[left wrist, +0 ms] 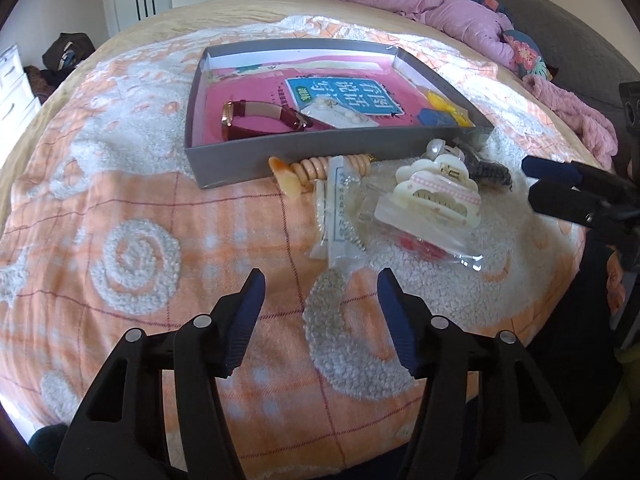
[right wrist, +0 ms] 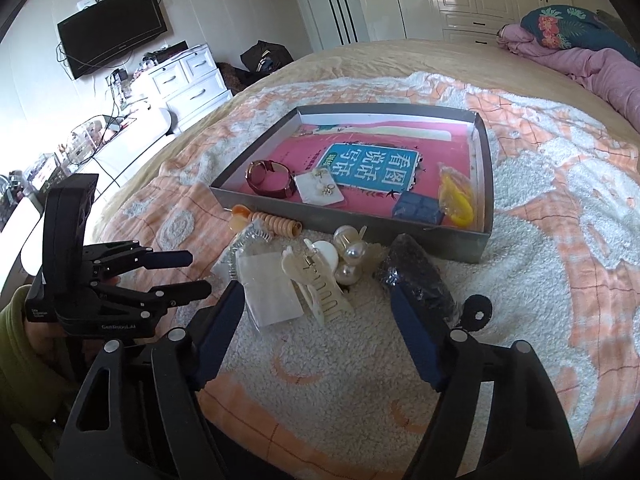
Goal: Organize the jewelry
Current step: 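Grasp the clear plastic bag with the left tool while the right tool grasps the cream claw clip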
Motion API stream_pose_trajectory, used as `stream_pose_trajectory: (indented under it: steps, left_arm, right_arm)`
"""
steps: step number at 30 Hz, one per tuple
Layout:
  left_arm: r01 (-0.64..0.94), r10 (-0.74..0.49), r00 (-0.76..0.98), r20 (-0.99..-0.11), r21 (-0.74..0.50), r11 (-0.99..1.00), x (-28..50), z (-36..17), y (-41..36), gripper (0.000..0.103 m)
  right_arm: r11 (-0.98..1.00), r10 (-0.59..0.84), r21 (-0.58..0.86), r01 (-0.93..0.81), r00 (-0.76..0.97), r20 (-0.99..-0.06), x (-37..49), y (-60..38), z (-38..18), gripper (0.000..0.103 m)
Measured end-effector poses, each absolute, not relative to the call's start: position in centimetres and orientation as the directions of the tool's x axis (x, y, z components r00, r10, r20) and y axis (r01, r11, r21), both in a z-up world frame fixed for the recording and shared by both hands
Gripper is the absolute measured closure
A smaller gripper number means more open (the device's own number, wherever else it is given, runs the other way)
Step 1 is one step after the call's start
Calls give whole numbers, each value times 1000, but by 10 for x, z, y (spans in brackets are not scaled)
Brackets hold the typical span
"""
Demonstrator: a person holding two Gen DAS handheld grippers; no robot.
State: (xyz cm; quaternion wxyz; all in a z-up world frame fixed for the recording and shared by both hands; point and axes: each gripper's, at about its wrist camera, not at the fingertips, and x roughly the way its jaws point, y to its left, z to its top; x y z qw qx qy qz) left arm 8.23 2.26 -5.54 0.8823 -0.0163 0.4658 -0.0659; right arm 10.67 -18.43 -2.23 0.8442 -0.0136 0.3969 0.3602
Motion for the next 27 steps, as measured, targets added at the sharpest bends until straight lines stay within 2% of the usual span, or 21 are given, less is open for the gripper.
stream_pose_trajectory:
  steps: [3,6,9,11,13,21,27]
  left_arm:
    - [107,-147,553,-820,-105,989,88,-57,21,54]
    - [108,-158,541,-826,-118,987,98,-60,19,64]
    - [110,-162,528,-834,-122,986,105,-65,17,64]
    - [107,-152,523,-839,-113,988,109,-68,16,65]
    - [107,-152,521,-840,-112,988,112,-69,15,65]
    - [104,-153,525,-837,-115,988,121,-71,16,65]
    - [98,-160,525,-836,-128,987,127,-72,17,65]
  right_arm:
    - [741,596,266,-616,422,-683,108,-184,-26,29]
    - [742,597,275,-612,416,-686,112,-184,-29,29]
    - [741,597,278,-612,410,-690,113,-183,-32,29]
    - [739,597,281,-612,401,-694,116,-181,-34,33]
    - [731,603,292,-617,383,-700,120,-178,-38,42]
    - [711,614,322,-625,328,-718,134,-163,-52,61]
    - [700,599,285,-655,321,-733,134,-149,-57,62]
